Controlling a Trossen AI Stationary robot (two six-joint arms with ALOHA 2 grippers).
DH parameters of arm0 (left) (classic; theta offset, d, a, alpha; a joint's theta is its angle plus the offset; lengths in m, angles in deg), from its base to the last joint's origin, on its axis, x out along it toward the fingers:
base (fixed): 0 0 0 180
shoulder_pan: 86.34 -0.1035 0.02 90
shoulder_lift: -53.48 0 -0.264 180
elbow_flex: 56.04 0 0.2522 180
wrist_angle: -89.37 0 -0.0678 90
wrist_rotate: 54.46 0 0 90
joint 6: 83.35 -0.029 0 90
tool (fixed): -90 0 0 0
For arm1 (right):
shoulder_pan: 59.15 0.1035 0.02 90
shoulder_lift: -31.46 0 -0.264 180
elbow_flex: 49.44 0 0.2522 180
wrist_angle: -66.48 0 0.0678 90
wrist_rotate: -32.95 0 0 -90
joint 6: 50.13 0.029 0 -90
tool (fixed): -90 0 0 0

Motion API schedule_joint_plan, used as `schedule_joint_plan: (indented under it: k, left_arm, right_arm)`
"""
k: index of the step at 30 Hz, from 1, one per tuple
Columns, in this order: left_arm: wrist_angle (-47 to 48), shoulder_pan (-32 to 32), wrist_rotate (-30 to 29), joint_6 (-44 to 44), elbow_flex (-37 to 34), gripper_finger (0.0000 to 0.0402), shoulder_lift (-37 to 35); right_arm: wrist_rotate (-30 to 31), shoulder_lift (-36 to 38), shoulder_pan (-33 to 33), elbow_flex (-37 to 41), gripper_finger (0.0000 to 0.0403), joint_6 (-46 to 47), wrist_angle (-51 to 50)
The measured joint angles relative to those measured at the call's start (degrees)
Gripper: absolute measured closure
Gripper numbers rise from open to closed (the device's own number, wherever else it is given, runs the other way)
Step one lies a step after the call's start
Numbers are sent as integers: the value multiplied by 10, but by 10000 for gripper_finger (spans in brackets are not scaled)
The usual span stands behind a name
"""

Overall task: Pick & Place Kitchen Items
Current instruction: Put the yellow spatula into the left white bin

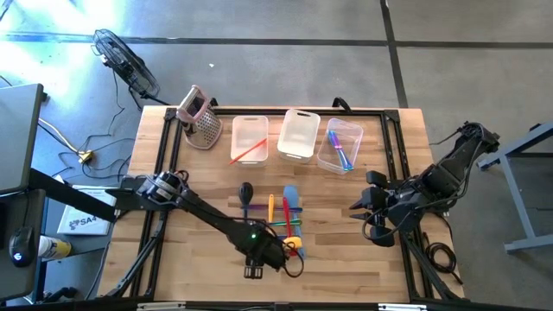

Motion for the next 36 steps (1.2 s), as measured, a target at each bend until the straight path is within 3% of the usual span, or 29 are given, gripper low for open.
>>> schedule_joint_plan:
  k: [36]
  left_arm:
    - [-1, 0, -2, -13, 0, 218, 3]
  right_arm:
    - [0, 0, 0, 0, 309, -2, 0]
